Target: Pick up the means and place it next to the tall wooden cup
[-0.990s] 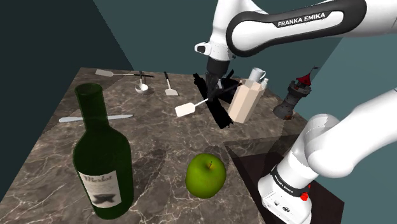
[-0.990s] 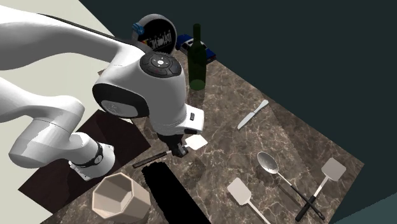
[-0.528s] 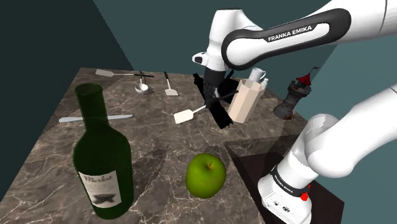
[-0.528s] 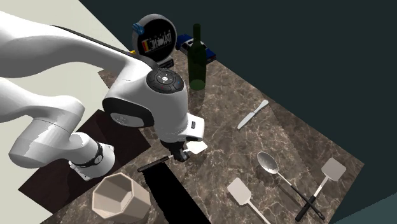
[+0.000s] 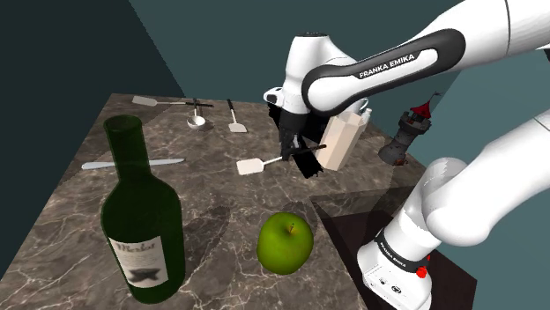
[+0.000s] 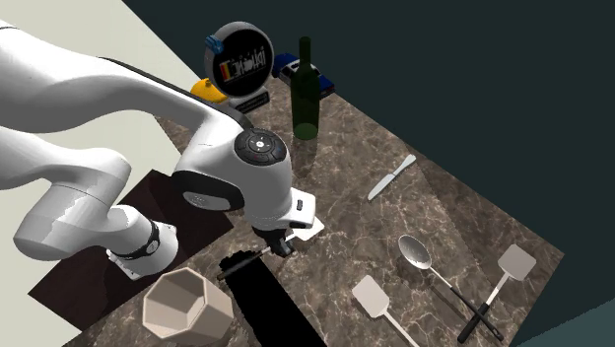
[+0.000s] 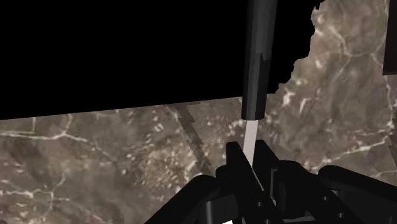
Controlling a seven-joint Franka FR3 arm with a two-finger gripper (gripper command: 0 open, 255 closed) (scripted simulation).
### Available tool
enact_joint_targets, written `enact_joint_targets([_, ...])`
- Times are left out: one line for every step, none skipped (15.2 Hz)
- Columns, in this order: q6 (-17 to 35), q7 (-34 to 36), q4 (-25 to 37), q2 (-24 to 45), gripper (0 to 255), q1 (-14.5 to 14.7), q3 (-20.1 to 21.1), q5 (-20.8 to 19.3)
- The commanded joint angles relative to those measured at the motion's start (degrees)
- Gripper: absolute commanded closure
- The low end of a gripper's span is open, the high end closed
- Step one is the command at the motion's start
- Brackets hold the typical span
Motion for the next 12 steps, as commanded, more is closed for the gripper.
enact_joint_targets([1.96, 0.08, -0.88, 1.04, 255, -0.07, -0.01, -0.13])
enact_joint_targets([2.85, 0.15, -1.26, 1.56, 255, -0.09, 0.0, -0.19])
enact_joint_targets([3.75, 0.22, -1.62, 2.09, 255, -0.11, 0.02, -0.25])
enact_joint_targets([3.95, 0.23, -1.72, 2.21, 255, -0.12, 0.02, -0.26])
enact_joint_targets([3.95, 0.24, -1.71, 2.22, 255, -0.12, 0.02, -0.26])
enact_joint_targets([3.96, 0.24, -1.71, 2.22, 255, -0.12, 0.03, -0.26])
enact_joint_targets([3.96, 0.23, -1.71, 2.22, 255, -0.13, 0.03, -0.26])
enact_joint_targets([3.96, 0.23, -1.71, 2.22, 255, -0.13, 0.03, -0.26])
enact_joint_targets([3.96, 0.23, -1.71, 2.22, 255, -0.13, 0.04, -0.26])
enact_joint_targets([3.96, 0.23, -1.71, 2.22, 255, -0.14, 0.04, -0.26])
enact_joint_targets([3.96, 0.23, -1.71, 2.22, 255, -0.14, 0.04, -0.26])
enact_joint_targets([3.97, 0.23, -1.72, 2.22, 0, -0.14, 0.04, -0.26])
